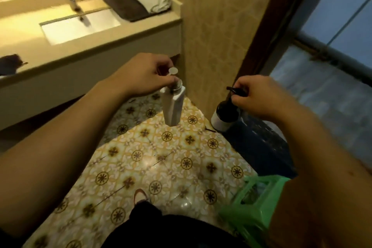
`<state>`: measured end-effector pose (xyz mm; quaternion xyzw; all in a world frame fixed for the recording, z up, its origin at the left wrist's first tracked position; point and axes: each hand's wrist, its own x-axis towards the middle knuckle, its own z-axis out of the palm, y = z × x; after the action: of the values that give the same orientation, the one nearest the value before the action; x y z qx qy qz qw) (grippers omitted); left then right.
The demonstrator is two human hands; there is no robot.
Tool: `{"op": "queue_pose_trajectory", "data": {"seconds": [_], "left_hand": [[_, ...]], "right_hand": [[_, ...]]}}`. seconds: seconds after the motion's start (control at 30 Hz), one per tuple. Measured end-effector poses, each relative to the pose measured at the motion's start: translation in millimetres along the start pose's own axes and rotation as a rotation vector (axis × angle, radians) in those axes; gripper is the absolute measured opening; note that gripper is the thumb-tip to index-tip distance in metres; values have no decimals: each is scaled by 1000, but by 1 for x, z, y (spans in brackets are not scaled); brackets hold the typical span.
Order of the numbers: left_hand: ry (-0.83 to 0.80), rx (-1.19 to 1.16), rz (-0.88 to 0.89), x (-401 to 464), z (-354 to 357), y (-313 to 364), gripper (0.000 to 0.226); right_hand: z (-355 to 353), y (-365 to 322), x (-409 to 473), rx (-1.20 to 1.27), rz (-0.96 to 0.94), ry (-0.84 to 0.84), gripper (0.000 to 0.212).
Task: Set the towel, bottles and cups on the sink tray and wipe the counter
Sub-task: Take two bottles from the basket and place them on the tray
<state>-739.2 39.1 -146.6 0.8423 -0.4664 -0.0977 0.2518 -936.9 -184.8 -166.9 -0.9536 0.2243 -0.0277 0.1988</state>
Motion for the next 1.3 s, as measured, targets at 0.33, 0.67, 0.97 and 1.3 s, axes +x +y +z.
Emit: {"op": "queue_pose_trajectory", "data": {"seconds": [0.33, 0.67, 0.97, 1.3], "left_hand": [[83, -33, -186, -36, -82, -170, 22], [141, -94, -273, -11, -140, -303, 18], [163, -38, -322, 75, -161, -363, 15], [174, 5, -444, 252, -196, -406, 18]], "right_hand": [[79, -179, 124, -68, -184, -146, 9], [134, -291, 238, 14, -287, -118, 18], [152, -304, 362, 145, -357, -145, 7], [130, -271, 558, 193, -457, -206, 7]]}}
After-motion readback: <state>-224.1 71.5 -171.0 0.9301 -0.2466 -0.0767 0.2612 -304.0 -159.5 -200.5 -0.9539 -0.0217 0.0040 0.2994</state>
